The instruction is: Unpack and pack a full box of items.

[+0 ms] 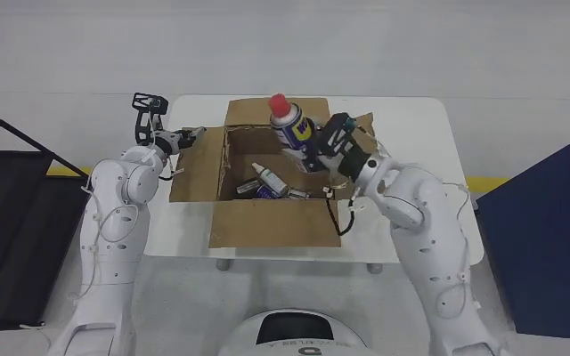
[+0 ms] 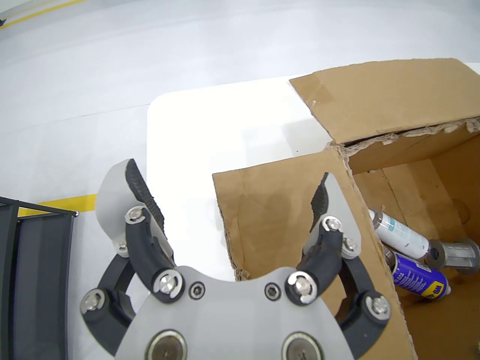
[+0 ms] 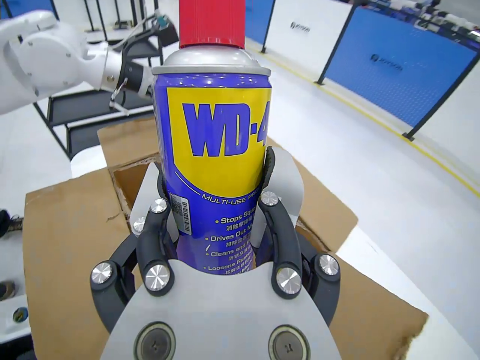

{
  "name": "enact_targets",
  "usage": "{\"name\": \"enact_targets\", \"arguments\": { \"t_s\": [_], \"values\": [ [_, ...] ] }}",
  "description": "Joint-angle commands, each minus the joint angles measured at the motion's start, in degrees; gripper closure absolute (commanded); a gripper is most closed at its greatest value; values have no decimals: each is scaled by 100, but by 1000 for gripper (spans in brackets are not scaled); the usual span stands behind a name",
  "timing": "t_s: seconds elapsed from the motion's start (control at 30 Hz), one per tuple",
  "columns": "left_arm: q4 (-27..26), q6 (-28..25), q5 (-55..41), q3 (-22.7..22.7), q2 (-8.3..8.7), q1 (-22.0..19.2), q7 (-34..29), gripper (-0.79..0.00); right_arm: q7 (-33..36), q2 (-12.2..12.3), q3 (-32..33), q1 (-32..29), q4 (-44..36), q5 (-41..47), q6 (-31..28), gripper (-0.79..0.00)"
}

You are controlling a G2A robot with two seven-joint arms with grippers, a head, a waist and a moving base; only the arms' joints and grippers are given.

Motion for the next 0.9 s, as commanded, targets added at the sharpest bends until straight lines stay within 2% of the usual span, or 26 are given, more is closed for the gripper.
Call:
{"name": "enact_targets", "arguments": {
  "t_s": [0.0, 0.27, 0.47, 0.53, 0.83, 0.87],
  "values": [
    [0, 0, -1, 0, 0, 0, 0, -785, -386, 37, 360, -296, -189, 86, 65, 0],
    [0, 0, -1, 0, 0, 0, 0, -785, -2163, 132, 1772, -1918, -696, 261, 523, 0],
    [0, 0, -1, 0, 0, 0, 0, -785, -3017, 131, 2354, -2663, -696, 704, 802, 0],
    [0, 0, -1, 0, 0, 0, 0, -785, -3265, 123, 2333, -2785, -735, 826, 746, 0],
    [0, 0, -1, 0, 0, 0, 0, -785, -3265, 123, 2333, -2785, -735, 826, 746, 0],
    [0, 0, -1, 0, 0, 0, 0, -785, -3233, 118, 2308, -2728, -701, 835, 882, 0]
  ]
}}
